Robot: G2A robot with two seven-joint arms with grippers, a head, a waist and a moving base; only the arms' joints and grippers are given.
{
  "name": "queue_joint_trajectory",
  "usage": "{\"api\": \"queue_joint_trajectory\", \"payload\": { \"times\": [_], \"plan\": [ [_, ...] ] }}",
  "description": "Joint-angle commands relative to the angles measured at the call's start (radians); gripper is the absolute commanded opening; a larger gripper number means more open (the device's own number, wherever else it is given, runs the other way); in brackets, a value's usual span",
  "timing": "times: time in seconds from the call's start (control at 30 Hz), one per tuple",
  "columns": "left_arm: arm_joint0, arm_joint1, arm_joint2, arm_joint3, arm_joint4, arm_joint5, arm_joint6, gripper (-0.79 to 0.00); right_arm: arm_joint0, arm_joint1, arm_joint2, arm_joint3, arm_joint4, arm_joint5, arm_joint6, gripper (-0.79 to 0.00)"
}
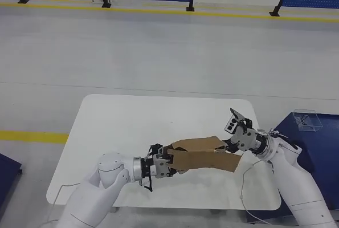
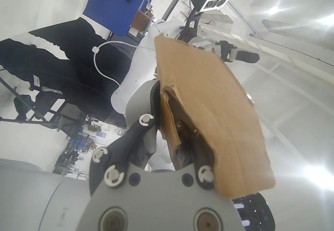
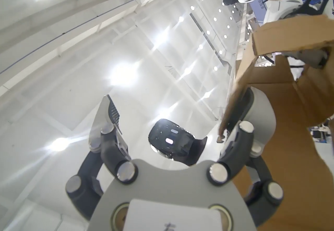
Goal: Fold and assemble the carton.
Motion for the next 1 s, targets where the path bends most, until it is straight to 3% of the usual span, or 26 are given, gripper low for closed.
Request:
{"api": "queue_joint_trajectory", "payload": {
  "times": [0.0, 0.5, 0.57, 0.6, 0.63, 0.7, 0.73, 0.77, 0.97],
  "plan": [
    [-0.001, -0.001, 0.005, 0.004, -0.001, -0.003, -0.001, -0.785, 0.002, -0.002, -0.010, 0.004, 0.004, 0.010, -0.010, 0.000],
    [-0.022, -0.003, 0.027, 0.030, -0.004, 0.013, -0.011, -0.785, -0.011, 0.004, -0.048, -0.015, -0.128, -0.028, 0.036, 0.000],
    [-0.024, -0.003, 0.028, 0.033, -0.008, 0.018, -0.017, -0.785, -0.014, 0.005, -0.048, -0.016, -0.147, -0.044, 0.043, -0.077],
    [-0.023, -0.002, 0.029, 0.034, -0.007, 0.018, -0.016, -0.785, -0.015, 0.006, -0.049, -0.015, -0.151, -0.050, 0.047, -0.175],
    [-0.023, -0.002, 0.030, 0.034, -0.004, 0.017, -0.014, -0.785, -0.016, 0.006, -0.051, -0.015, -0.157, -0.053, 0.049, -0.403],
    [-0.022, -0.002, 0.031, 0.035, -0.004, 0.022, -0.015, -0.785, -0.016, 0.007, -0.054, -0.016, -0.176, -0.063, 0.052, -0.505],
    [-0.022, -0.001, 0.032, 0.036, -0.003, 0.024, -0.015, -0.785, -0.017, 0.007, -0.057, -0.015, -0.184, -0.065, 0.055, -0.690],
    [-0.022, -0.001, 0.032, 0.036, -0.002, 0.025, -0.015, -0.785, -0.017, 0.009, -0.060, -0.017, -0.203, -0.068, 0.059, -0.785],
    [-0.022, 0.004, 0.036, 0.025, 0.019, 0.050, -0.019, -0.785, -0.019, 0.013, -0.073, -0.019, -0.260, -0.080, 0.079, -0.785]
  ]
}}
